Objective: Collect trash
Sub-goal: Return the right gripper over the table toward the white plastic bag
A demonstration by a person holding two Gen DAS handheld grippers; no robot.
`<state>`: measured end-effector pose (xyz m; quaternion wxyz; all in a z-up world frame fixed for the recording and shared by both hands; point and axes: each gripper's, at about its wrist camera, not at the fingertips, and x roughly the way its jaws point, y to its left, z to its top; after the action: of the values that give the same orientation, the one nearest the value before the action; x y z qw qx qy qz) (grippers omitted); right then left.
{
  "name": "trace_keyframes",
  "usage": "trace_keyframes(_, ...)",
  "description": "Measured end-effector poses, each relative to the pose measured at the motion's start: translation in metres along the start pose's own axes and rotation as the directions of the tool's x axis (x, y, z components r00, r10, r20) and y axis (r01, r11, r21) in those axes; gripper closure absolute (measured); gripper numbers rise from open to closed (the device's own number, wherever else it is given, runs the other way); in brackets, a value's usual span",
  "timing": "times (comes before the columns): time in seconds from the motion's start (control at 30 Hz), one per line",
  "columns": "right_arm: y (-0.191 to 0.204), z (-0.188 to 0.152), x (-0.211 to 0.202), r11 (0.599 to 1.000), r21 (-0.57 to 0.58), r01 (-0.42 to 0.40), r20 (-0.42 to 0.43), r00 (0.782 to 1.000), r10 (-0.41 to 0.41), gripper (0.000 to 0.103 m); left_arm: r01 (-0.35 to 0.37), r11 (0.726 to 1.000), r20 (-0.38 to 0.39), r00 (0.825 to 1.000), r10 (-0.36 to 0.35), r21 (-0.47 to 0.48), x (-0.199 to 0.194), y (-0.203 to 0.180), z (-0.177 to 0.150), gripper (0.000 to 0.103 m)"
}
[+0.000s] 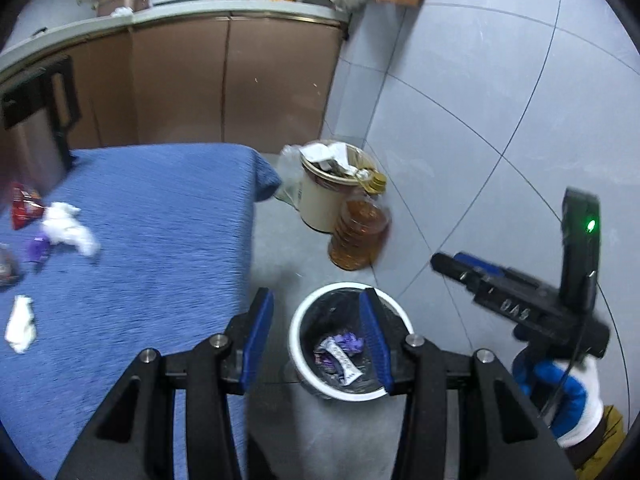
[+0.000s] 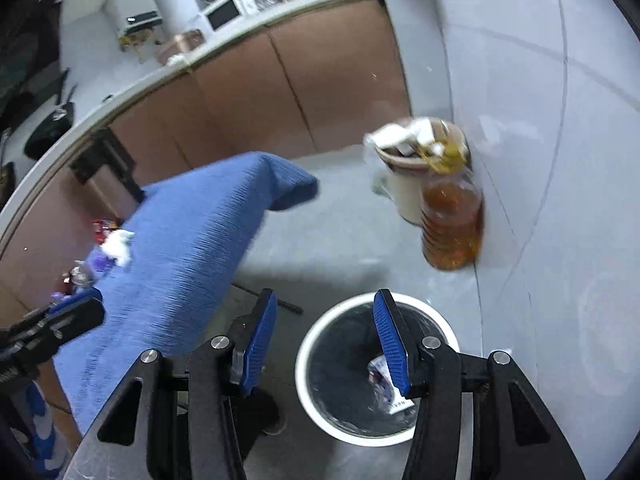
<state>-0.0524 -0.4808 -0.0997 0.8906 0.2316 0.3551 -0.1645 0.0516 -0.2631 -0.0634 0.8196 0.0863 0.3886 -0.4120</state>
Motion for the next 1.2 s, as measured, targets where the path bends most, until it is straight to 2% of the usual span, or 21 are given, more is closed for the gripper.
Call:
trace_keyframes(0.17, 0.049, 0.010, -0.030, 0.995, -0.070, -0.068, 0.050, 0.996, 0.071, 0.053, -0.059, 0.998, 0.071, 0.996, 0.061, -0.031, -0.052, 0.025, -0.010, 0.057)
trace_keyframes(0.37, 0.105, 0.017, -0.062, 0.977, -0.165, -0.133, 0.090, 0.985, 0.149, 0.053, -0.137, 0.984, 0.166, 0.974, 0.155, -0.116, -0.117, 0.067, -0.024, 0.052)
trace_keyframes(0.43, 0.122, 0.017, -0.073, 0.968, -0.195, -0.155, 0.101, 0.979, 0.177, 0.053, -0.165, 0.975, 0.192, 0.962, 0.193, -0.151, -0.140, 0.083, -0.033, 0.048)
trace_keyframes(0.53, 0.148, 0.019, -0.093, 0.952, -0.247, -0.180, 0.121, 0.969, 0.215, 0.053, -0.208, 0.957, 0.227, 0.941, 0.253, -0.202, -0.173, 0.107, -0.046, 0.048)
trace_keyframes(0.6, 0.164, 0.019, -0.106, 0.941, -0.276, -0.198, 0.132, 0.961, 0.241, 0.053, -0.255, 0.938, 0.248, 0.917, 0.311, -0.236, -0.196, 0.121, -0.057, 0.048)
trace_keyframes(0.73, 0.193, 0.021, -0.129, 0.913, -0.334, -0.235, 0.147, 0.944, 0.297, 0.053, -0.301, 0.911, 0.278, 0.883, 0.378, -0.283, -0.232, 0.147, -0.075, 0.048)
trace_keyframes(0.83, 0.214, 0.024, -0.139, 0.891, -0.373, -0.259, 0.147, 0.932, 0.332, 0.053, -0.353, 0.890, 0.278, 0.859, 0.431, -0.288, -0.255, 0.164, -0.085, 0.048)
trace_keyframes(0.9, 0.227, 0.026, -0.143, 0.878, -0.396, -0.268, 0.146, 0.926, 0.348, 0.053, -0.378, 0.879, 0.263, 0.852, 0.453, -0.290, -0.266, 0.177, -0.090, 0.047)
trace_keyframes(1.03, 0.242, 0.031, -0.136, 0.864, -0.413, -0.289, 0.135, 0.918, 0.372, 0.053, -0.428, 0.855, 0.256, 0.827, 0.501, -0.292, -0.276, 0.196, -0.098, 0.036)
trace_keyframes(1.13, 0.254, 0.038, -0.118, 0.856, -0.421, -0.302, 0.112, 0.919, 0.379, 0.053, -0.433, 0.850, 0.238, 0.829, 0.507, -0.301, -0.272, 0.212, -0.102, 0.035)
trace_keyframes(1.2, 0.261, 0.042, -0.101, 0.853, -0.426, -0.302, 0.091, 0.924, 0.373, 0.053, -0.432, 0.849, 0.210, 0.839, 0.502, -0.305, -0.262, 0.223, -0.104, 0.035)
